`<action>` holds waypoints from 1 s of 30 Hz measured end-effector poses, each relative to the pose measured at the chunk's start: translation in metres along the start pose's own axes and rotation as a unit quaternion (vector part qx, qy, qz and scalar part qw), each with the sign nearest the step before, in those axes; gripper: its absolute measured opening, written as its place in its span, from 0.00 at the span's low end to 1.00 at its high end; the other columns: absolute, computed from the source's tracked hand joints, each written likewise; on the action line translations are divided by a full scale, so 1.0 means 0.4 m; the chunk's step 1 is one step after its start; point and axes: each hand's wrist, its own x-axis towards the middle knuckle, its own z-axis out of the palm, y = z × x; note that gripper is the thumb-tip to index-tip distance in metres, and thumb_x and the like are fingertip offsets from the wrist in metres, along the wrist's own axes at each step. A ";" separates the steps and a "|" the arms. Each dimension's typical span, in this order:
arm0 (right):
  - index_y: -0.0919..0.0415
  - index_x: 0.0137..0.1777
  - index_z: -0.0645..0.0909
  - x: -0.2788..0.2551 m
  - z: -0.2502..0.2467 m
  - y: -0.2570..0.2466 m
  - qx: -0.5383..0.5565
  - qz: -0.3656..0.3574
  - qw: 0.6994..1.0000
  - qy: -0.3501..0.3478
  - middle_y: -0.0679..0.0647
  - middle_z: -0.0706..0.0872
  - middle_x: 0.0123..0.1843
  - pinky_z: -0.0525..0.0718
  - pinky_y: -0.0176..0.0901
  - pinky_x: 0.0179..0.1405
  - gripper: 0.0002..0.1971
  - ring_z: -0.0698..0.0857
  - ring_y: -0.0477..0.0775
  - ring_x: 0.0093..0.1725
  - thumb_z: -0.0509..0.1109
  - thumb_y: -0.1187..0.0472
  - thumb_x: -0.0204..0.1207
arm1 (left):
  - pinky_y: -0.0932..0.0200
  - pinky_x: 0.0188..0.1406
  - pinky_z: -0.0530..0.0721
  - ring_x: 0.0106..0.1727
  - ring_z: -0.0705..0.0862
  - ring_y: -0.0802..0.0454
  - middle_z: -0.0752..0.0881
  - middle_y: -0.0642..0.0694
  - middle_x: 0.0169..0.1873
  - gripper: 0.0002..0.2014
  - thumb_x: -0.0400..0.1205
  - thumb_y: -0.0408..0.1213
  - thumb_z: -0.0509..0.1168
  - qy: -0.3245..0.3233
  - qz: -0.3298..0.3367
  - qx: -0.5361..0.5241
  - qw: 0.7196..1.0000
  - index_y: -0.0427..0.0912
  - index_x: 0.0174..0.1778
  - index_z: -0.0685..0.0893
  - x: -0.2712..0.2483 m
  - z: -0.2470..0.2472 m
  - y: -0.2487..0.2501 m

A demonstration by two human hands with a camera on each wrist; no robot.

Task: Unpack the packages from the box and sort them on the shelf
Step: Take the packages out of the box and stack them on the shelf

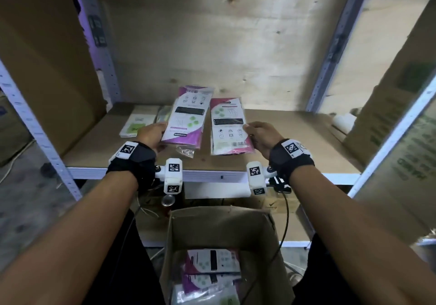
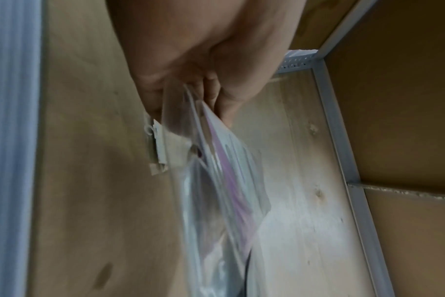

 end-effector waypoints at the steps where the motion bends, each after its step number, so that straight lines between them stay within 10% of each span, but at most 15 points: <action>1: 0.67 0.46 0.79 0.023 0.020 -0.002 0.011 0.006 1.000 -0.001 0.62 0.87 0.43 0.88 0.39 0.27 0.06 0.87 0.55 0.37 0.64 0.69 0.84 | 0.57 0.30 0.85 0.34 0.87 0.49 0.90 0.41 0.52 0.07 0.81 0.38 0.67 0.011 -0.004 -0.024 1.000 0.43 0.48 0.90 0.019 -0.003 0.004; 6: 0.69 0.47 0.78 0.136 0.113 0.005 0.037 0.031 0.999 0.002 0.71 0.86 0.53 0.91 0.50 0.41 0.05 0.88 0.64 0.44 0.64 0.70 0.84 | 0.48 0.61 0.83 0.54 0.83 0.47 0.82 0.37 0.69 0.20 0.86 0.40 0.61 0.095 -0.006 -0.003 0.995 0.35 0.71 0.80 0.130 -0.063 0.016; 10: 0.79 0.64 0.76 0.222 0.191 0.007 0.024 0.062 0.998 -0.006 0.76 0.83 0.63 0.82 0.67 0.65 0.13 0.85 0.73 0.62 0.64 0.70 0.84 | 0.52 0.53 0.84 0.72 0.80 0.37 0.79 0.34 0.72 0.20 0.87 0.38 0.59 0.129 -0.017 0.073 0.989 0.33 0.74 0.76 0.210 -0.122 0.021; 15: 0.80 0.67 0.75 0.313 0.304 0.002 0.001 0.090 0.996 -0.026 0.75 0.84 0.63 0.82 0.65 0.65 0.16 0.85 0.72 0.62 0.64 0.70 0.84 | 0.59 0.53 0.76 0.63 0.84 0.38 0.85 0.32 0.63 0.18 0.77 0.29 0.73 0.116 -0.009 0.295 0.948 0.31 0.62 0.82 0.292 -0.198 0.043; 24: 0.81 0.58 0.80 0.428 0.461 0.043 -0.101 0.111 0.987 -0.050 0.73 0.88 0.58 0.88 0.63 0.55 0.14 0.89 0.71 0.53 0.68 0.67 0.82 | 0.47 0.65 0.80 0.66 0.82 0.36 0.83 0.32 0.65 0.17 0.82 0.38 0.68 0.126 0.004 0.402 0.907 0.33 0.63 0.82 0.420 -0.261 0.014; 26: 0.76 0.53 0.83 0.453 0.476 0.053 -0.144 0.108 0.983 -0.045 0.69 0.90 0.54 0.92 0.54 0.42 0.12 0.91 0.66 0.44 0.70 0.64 0.80 | 0.50 0.68 0.77 0.69 0.80 0.37 0.80 0.31 0.69 0.20 0.81 0.36 0.71 0.119 0.002 0.431 0.895 0.32 0.67 0.80 0.442 -0.270 -0.001; 30: 0.67 0.41 0.86 0.506 0.480 0.083 -0.188 0.129 0.973 -0.031 0.64 0.93 0.44 0.90 0.65 0.48 0.08 0.93 0.66 0.44 0.75 0.60 0.74 | 0.70 0.68 0.73 0.77 0.72 0.35 0.72 0.29 0.76 0.28 0.81 0.30 0.69 0.120 -0.046 0.437 0.890 0.27 0.76 0.70 0.451 -0.257 0.002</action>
